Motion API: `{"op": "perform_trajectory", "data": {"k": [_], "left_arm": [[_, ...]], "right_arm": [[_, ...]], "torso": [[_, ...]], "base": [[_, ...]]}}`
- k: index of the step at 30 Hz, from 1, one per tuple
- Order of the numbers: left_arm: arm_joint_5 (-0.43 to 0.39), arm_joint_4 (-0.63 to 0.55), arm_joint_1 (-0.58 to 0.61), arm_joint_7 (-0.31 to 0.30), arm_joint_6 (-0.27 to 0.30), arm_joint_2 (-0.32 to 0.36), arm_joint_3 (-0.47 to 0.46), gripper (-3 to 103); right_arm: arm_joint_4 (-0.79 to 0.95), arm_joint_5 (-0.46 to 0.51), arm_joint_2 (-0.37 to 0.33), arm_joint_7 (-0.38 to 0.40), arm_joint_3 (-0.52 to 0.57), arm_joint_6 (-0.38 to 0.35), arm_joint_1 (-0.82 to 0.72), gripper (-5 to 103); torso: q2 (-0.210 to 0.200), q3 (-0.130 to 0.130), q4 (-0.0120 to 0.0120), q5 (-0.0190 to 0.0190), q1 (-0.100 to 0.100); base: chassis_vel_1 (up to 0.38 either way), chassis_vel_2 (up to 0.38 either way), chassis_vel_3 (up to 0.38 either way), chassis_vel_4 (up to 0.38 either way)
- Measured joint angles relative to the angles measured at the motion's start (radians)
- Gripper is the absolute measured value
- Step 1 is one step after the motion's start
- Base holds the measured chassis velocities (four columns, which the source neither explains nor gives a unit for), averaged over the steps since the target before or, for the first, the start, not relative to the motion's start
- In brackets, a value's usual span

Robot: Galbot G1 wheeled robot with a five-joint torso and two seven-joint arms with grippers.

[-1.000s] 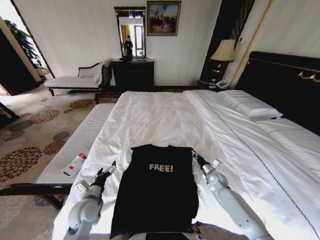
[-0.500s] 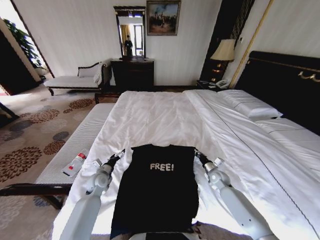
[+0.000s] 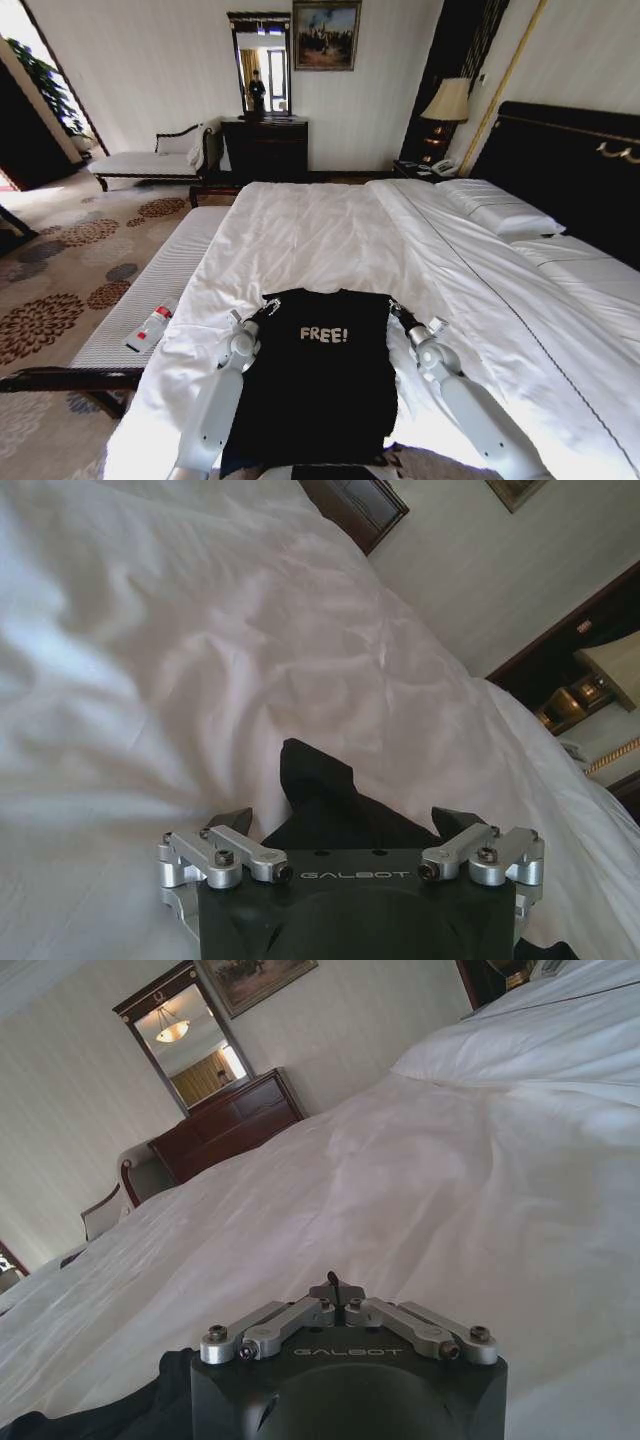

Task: Fold the clothes on the bed.

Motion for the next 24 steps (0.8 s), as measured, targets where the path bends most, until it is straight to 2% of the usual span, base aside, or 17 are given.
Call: {"op": "perform_trajectory", "data": {"k": [3,5,7,10,13,14,16,21,23,24], "left_arm": [[0.000,0.015,-0.019,0.000,-0.006,0.003,0.001,102],[0.000,0.028,-0.031,0.000,-0.010,0.006,0.003,98],[0.000,0.038,-0.038,0.000,-0.012,0.006,0.003,98],[0.006,0.062,-0.049,0.006,-0.019,0.004,0.005,85],[0.010,0.070,-0.052,0.008,-0.025,0.002,0.005,80],[0.011,0.069,-0.051,0.009,-0.030,0.001,0.001,69],[0.011,0.065,-0.048,0.009,-0.031,0.001,-0.002,69],[0.011,0.048,-0.029,0.015,-0.039,0.004,-0.012,42],[0.011,0.048,-0.029,0.016,-0.039,0.004,-0.012,42],[0.011,0.048,-0.032,0.016,-0.039,0.005,-0.013,36]], "right_arm": [[0.000,-0.005,0.004,-0.001,0.000,0.002,-0.002,0],[-0.001,-0.008,0.006,-0.003,0.000,0.002,-0.002,0],[-0.003,-0.011,0.007,-0.003,-0.001,0.002,-0.002,0],[-0.011,-0.018,0.013,-0.005,-0.004,0.003,0.000,0],[-0.014,-0.020,0.016,-0.006,-0.005,0.003,0.002,0],[-0.014,-0.022,0.018,-0.007,-0.006,0.004,0.004,0],[-0.015,-0.024,0.018,-0.007,-0.006,0.004,0.004,0],[-0.024,-0.038,0.022,-0.015,-0.004,0.010,0.004,0],[-0.025,-0.039,0.022,-0.016,-0.004,0.011,0.004,0],[-0.026,-0.041,0.023,-0.018,-0.003,0.013,0.003,0]], "torso": [[0.000,0.000,0.0001,-0.0001,0.000],[0.000,0.000,0.0001,0.0000,0.000],[0.000,0.000,0.0000,-0.0001,0.000],[0.000,0.000,0.0001,-0.0001,0.000],[0.000,0.000,0.0000,-0.0002,0.000],[0.000,0.000,0.0000,-0.0001,0.000],[0.000,0.000,0.0000,-0.0001,0.000],[0.000,0.000,0.0001,-0.0002,0.000],[0.000,0.000,0.0001,-0.0002,0.000],[0.000,0.000,0.0001,-0.0002,0.000]], "base": [[0.000,0.000,0.000,0.000],[0.000,0.000,0.000,0.000],[0.000,0.000,0.000,0.000],[0.000,0.000,0.000,0.000],[0.000,0.000,0.000,0.000],[0.000,0.000,0.000,0.000],[0.000,0.000,0.000,0.000],[0.000,0.000,0.000,0.000],[0.000,0.000,0.000,0.000],[0.000,0.000,0.000,0.000]]}}
